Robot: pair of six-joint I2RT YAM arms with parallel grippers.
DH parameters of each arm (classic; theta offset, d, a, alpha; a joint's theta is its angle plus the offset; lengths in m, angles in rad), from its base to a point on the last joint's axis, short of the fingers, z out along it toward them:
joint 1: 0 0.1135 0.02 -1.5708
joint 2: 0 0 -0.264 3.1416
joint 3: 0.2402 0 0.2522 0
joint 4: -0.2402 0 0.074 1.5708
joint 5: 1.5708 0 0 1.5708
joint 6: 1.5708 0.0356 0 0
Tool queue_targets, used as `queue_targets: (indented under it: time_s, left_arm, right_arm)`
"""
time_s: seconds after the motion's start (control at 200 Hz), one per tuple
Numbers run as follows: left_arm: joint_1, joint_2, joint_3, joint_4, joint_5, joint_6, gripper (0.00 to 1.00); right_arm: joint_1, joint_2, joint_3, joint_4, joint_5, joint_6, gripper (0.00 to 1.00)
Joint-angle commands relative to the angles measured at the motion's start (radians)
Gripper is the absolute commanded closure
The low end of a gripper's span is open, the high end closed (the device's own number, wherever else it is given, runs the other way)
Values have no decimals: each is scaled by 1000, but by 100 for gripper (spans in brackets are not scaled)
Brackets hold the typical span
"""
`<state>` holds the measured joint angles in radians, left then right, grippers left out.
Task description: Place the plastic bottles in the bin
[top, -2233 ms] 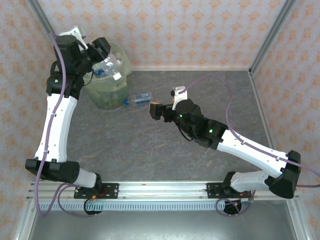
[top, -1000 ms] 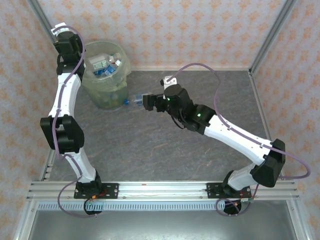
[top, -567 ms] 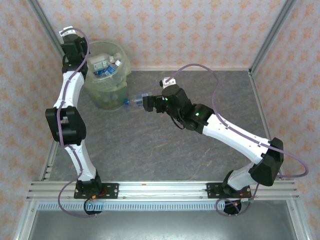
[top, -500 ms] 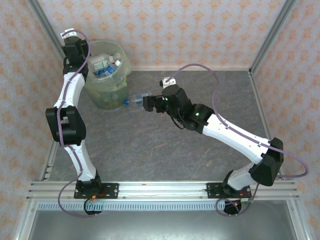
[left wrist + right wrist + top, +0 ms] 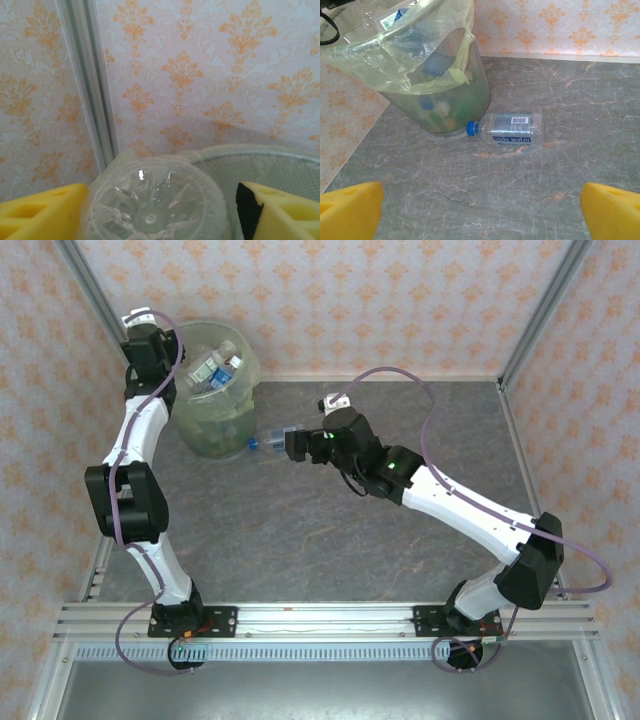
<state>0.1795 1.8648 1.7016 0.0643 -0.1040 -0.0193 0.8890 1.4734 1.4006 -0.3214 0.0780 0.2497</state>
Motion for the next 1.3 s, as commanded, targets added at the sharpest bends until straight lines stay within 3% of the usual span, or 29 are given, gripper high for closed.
queue_targets:
  time_s: [0.0, 0.075, 0.185, 0.46, 0.686, 1.296]
  left_arm:
    - [7, -36, 121, -72, 53, -44, 12]
    - [6, -36, 177, -115, 82, -76, 5]
    - [7, -27, 257, -171, 133, -114, 4]
    - [21, 13, 305, -216, 177, -141, 20]
    - [45, 90, 314, -249, 303, -194, 29]
    - [44, 202, 370, -259, 538, -249, 28]
  right_arm:
    - [-6, 3, -4, 28, -7, -6, 0]
    - [-6, -2, -12, 32, -11, -1, 0]
    - [-5, -12, -26, 39, -7, -1, 0]
    - [-5, -34, -48, 43, -9, 2, 0]
    - [-5, -49, -60, 37, -3, 7, 0]
    - [-5, -70, -82, 33, 9, 36, 0]
